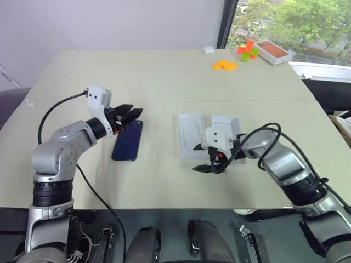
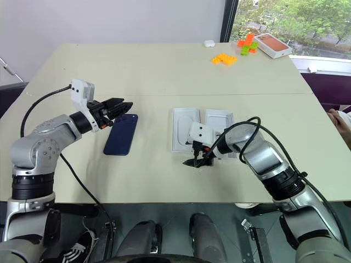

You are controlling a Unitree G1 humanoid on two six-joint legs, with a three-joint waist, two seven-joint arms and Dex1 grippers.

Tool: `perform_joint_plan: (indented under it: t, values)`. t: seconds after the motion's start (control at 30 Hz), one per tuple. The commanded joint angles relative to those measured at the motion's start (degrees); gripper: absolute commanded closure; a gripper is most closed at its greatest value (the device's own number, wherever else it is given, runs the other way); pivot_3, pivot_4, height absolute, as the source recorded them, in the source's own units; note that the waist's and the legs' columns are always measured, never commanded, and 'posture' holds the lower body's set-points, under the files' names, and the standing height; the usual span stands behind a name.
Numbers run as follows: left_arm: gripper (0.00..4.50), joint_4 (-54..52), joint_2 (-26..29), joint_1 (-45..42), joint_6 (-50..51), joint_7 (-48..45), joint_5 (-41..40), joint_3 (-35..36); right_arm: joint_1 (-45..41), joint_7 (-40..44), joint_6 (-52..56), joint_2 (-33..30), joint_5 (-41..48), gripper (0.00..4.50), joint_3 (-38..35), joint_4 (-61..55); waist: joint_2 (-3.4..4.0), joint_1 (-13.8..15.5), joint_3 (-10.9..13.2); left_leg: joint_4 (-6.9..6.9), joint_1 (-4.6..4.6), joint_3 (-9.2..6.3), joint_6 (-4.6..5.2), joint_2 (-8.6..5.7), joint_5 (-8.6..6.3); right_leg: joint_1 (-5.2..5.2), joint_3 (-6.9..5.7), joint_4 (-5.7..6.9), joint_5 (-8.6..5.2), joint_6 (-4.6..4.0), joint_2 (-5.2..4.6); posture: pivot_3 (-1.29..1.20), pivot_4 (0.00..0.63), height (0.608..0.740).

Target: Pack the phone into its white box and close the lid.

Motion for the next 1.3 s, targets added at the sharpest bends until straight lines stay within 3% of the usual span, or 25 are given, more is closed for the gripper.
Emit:
perform_joint_plan:
  t: [0.03,0.17,0.27,0.33,0.57,0.73,1.13,1.3]
  values:
    - [2.13,-1.9,0.7,0.2,-0.5,-0.1,-0.4,0.9,-1.1,-2.3,-1.3,1.7,-1.5,0.73,0.0,1.5,0.0,0.2,0.0,0.0,0.0,0.0,-0.01,0.0,0.01,0.0,0.0,0.0,0.0,0.0,0.0,0.0,0.15,0.74]
    - [2.13,-1.8,0.3,0.2,-0.5,0.2,-0.5,1.0,-1.4,-2.6,-1.5,2.6,-2.6,0.73,1.1,2.9,-0.01,0.3,0.0,0.01,-0.03,0.0,-0.16,-0.02,0.09,0.0,0.0,-0.04,0.0,-0.01,-0.02,0.0,0.15,0.74]
    - [2.13,-2.0,-0.1,0.1,-0.5,0.6,-0.4,0.7,-1.6,-2.7,-1.5,2.9,-3.1,1.52,1.4,3.8,-0.01,0.3,0.0,0.01,-0.04,0.0,-0.18,-0.02,0.1,0.01,0.0,-0.07,0.0,-0.01,-0.02,0.0,0.15,0.74]
    - [2.13,-2.0,-0.2,0.0,-0.4,0.7,-0.6,0.8,-1.9,-2.7,-1.9,3.0,-3.5,2.44,1.6,4.1,-0.01,0.3,0.0,0.01,-0.03,0.0,-0.18,-0.02,0.1,0.02,0.0,-0.08,0.01,-0.01,-0.03,0.0,0.15,0.74]
    - [2.13,-1.9,-0.5,-0.2,-0.5,1.3,-0.7,1.2,-2.3,-3.1,-1.7,3.9,-3.9,2.44,1.4,4.2,-0.01,0.2,0.0,0.01,-0.02,0.0,-0.16,-0.02,0.09,0.02,0.0,-0.05,0.01,-0.01,-0.02,0.0,0.15,0.74]
    - [2.13,-1.9,-0.6,-0.2,-0.4,1.6,-0.7,1.2,-2.0,-3.6,-1.7,4.6,-4.0,3.96,1.3,4.2,-0.01,0.1,0.0,0.01,0.01,0.0,-0.16,-0.01,0.09,0.02,0.0,-0.02,0.01,-0.01,-0.02,0.0,0.15,0.74]
    - [2.13,-1.6,-0.4,-0.4,-0.2,1.6,-0.9,1.5,-1.9,-5.2,0.7,7.6,-3.6,3.96,2.0,-0.2,-0.01,0.1,0.0,0.01,0.0,0.0,-0.15,-0.02,0.09,0.02,0.0,-0.03,0.02,-0.04,-0.02,0.0,0.15,0.74]
    - [2.13,-1.2,-0.2,-0.3,-0.6,1.8,-0.4,1.4,-1.6,-7.6,6.5,10.9,-2.9,3.96,2.6,-4.2,-0.01,0.1,0.0,0.0,-0.01,-0.01,-0.19,0.0,0.1,-0.01,0.0,-0.01,0.02,-0.03,0.0,0.0,0.15,0.74]
